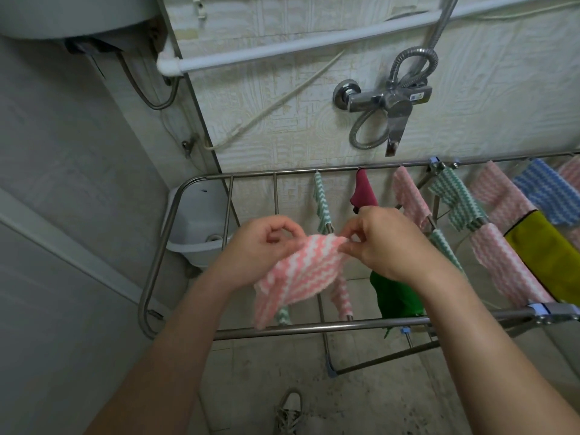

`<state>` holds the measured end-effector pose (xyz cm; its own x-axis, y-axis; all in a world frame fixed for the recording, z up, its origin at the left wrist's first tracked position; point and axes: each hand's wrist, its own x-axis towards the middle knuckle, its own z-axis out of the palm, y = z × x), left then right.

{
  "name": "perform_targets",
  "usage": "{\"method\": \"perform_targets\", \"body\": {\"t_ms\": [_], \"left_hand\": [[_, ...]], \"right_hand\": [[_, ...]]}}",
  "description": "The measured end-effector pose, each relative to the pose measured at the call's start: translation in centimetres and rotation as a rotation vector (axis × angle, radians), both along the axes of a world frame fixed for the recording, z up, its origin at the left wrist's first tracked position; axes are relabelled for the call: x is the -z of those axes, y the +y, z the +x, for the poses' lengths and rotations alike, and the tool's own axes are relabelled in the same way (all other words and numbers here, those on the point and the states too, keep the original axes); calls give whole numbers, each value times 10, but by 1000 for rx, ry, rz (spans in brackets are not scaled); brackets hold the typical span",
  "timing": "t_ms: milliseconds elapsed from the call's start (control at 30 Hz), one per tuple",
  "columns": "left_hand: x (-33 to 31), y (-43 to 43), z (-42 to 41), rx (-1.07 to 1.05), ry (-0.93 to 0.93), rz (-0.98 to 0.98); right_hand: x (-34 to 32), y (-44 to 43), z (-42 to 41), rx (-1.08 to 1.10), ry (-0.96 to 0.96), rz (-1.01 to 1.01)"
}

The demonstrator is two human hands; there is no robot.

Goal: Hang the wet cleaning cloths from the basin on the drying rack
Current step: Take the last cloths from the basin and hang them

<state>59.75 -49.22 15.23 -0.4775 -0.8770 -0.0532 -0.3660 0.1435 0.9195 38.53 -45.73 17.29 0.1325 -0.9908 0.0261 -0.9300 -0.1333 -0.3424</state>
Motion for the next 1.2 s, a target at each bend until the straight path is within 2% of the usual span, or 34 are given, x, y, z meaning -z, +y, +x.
{"method": "perform_targets", "body": {"t_ms": [33,100,167,200,233,333,467,533,667,800,833,900,1000,1067,1167,1200], "left_hand": [[-3,-2,6,36,-11,61],[-7,-5,19,136,-78,193],[-8,-10,29,175,-163,175],[-8,-13,32,150,-176,137],[-8,-16,36,106,-164,96],[-2,-26,45,-39,32,91],[11,-35,50,-130,555,295],[17,-41,48,-204,673,368],[23,-55,39,-404,629,347],[30,-77,37,-411,576,264],[32,-83,37,-381,588,244],[37,-94,38,-355,587,212],[36,-103,44,-351,552,230],[35,-113,48,-349,546,237],[36,-126,47,-394,446,227],[40,-132,45,-396,377,240]], "right_hand": [[3,-1,0,4,-41,-17],[8,-4,2,33,-362,40],[7,-5,9,60,-847,261],[8,-6,12,60,-1011,359],[10,-8,14,60,-1084,410],[21,-18,18,69,-1103,400],[20,-37,13,44,-1106,334],[17,-47,9,2,-1108,364],[25,-64,11,76,-1074,275],[44,-81,26,264,-1368,281],[48,-85,29,294,-1350,267],[51,-93,34,302,-1180,212],[42,-99,34,217,-944,143],[36,-110,29,184,-941,176],[40,-131,23,221,-1147,350],[48,-140,24,271,-1164,414]]}}
